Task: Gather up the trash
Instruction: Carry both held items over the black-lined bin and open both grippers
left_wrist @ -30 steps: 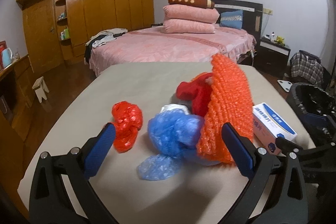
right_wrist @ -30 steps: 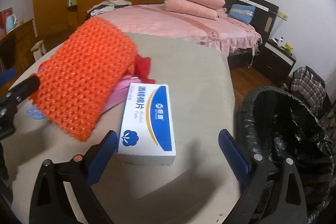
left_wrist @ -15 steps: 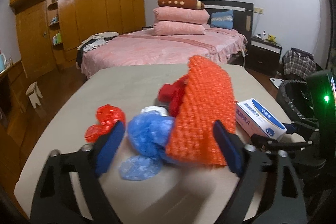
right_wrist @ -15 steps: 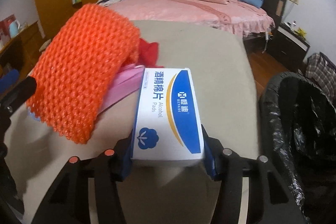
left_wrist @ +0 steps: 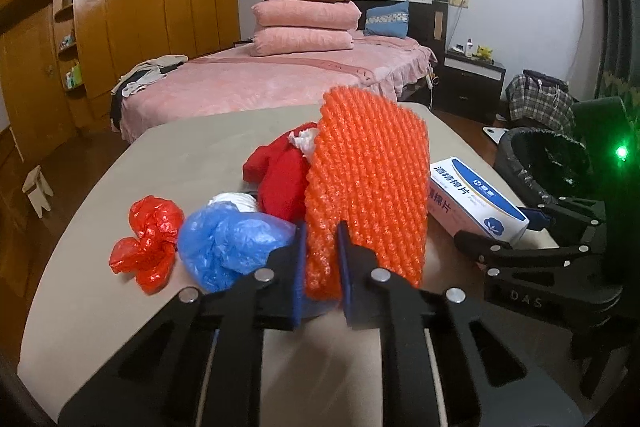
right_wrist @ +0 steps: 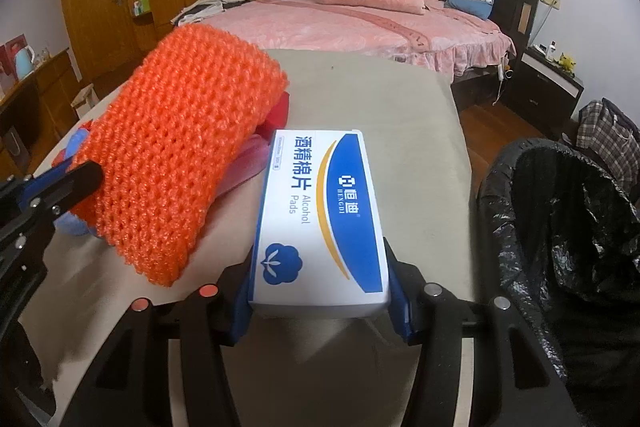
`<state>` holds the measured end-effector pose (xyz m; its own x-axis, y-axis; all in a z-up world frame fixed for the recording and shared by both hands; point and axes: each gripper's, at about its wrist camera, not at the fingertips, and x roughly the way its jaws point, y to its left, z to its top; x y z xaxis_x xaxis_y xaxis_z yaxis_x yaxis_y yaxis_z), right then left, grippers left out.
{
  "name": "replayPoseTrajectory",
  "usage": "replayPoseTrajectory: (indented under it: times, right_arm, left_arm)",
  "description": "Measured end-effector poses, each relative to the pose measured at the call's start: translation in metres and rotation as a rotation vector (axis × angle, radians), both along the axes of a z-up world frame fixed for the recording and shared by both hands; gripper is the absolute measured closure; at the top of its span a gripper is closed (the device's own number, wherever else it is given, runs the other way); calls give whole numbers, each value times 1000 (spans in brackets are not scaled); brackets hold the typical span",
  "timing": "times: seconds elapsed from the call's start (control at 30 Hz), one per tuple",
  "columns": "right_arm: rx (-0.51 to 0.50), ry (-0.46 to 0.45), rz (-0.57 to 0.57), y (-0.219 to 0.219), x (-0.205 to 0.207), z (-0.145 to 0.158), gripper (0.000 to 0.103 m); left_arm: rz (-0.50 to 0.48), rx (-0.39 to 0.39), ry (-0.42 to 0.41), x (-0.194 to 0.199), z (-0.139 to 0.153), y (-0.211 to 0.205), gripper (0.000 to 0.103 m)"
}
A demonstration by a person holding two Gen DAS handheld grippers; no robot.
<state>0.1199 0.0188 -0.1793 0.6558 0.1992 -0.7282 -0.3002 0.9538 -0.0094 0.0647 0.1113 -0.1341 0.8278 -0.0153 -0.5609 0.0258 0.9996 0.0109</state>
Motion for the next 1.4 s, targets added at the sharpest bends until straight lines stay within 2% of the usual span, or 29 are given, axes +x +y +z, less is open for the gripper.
replayPoseTrajectory:
  times: [0.27, 0.47, 0.73, 0.93, 0.97, 1.07, 1.17, 1.27, 1.3, 1.4]
  right_arm:
    - [52, -56, -15, -19, -7, 26, 49]
    - [111, -123, -81, -57, -10, 64, 49]
    - [125, -188, -249, -142, -18, 95, 49]
    - [83, -209, -403, -208, -28, 94, 49]
    - [76, -208, -423, -217, -29, 93, 49]
    - [55, -197, -482, -242, -29, 89, 46]
    - [43, -208, -504, -247, -31, 88, 28]
    - [40, -224, -483, -239, -33, 88, 14]
    - [42, -231, -461, -231, -32, 87, 10]
    - [72, -229, -388, -204, -27, 86, 8]
  left_arm:
    - [4, -25, -36, 0, 16, -4, 91]
    - [-45, -51, -75, 5, 41, -30, 91]
    - [-244, -116, -95, 19, 64, -114, 91]
    - [-388, -175, -67, 37, 63, -180, 90]
    - [-404, -183, -60, 39, 61, -185, 87]
    - [-446, -213, -24, 46, 50, -201, 54]
    - [-427, -204, -1, 50, 40, -198, 48]
    - [-353, -163, -2, 45, 36, -171, 38]
    - [-323, -150, -8, 41, 36, -159, 34]
    - [-228, -88, -33, 34, 42, -123, 27]
